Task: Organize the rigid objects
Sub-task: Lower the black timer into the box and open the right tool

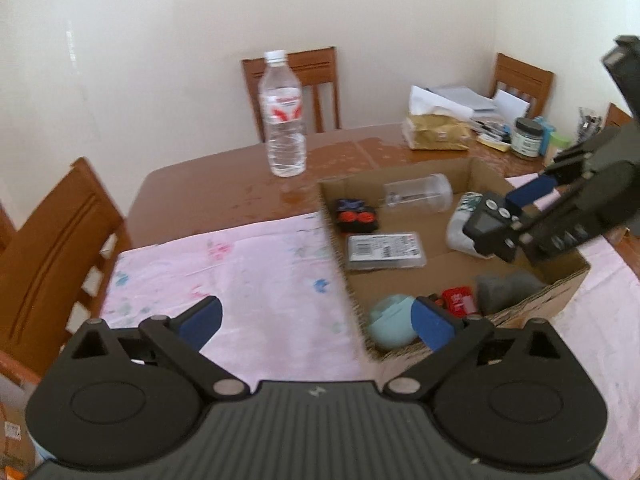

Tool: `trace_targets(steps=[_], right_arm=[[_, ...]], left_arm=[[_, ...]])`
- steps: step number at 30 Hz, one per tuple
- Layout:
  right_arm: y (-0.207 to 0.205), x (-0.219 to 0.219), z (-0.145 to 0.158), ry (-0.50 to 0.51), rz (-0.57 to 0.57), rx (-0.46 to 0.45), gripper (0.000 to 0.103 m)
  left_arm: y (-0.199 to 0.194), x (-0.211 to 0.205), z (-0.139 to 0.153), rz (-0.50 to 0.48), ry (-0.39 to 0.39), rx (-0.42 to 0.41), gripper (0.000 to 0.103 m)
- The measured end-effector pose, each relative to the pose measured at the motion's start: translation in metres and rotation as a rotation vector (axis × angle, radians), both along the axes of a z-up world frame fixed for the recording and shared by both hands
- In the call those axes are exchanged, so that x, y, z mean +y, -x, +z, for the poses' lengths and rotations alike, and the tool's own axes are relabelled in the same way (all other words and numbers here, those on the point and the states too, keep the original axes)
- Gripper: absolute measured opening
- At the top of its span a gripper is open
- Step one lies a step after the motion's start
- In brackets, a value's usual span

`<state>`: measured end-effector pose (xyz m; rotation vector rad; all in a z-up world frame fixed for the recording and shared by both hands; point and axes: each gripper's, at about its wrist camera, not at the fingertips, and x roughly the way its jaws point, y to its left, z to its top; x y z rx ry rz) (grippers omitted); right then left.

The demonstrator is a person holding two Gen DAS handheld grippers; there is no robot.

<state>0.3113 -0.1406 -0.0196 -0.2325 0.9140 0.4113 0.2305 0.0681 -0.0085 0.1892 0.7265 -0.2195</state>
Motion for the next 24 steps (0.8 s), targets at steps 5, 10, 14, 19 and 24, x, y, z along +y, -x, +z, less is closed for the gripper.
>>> trace_targets(steps=[5,10,14,19,24], right_arm=[[-0.018,0.016,-0.006,0.024,-0.056,-0.044,0.081],[-0.017,0.017,-0.004,0.009,-0.089,-0.056,0.103],[-0.011,0.017,-0.001,0.044,-0.109,-0.055,0.103],[0.003,0.005,0.004,0.017,-0.191,-0.026,0.103],[0.025,-0.008,0.010,-0.013,-0.282,-0.019,0.103]], left_arm=[[0.008,0.017,-0.006,0.028,0.038,0.014,0.101],[0.013,0.024,-0.011,0.036,0.026,0.020,0.101],[0.013,0.025,-0.013,0.040,0.031,0.025,0.101],[0.014,0.018,-0.017,0.027,0.002,0.020,0.101],[0.018,0.010,-0.018,0.029,0.013,0.012,0.101]])
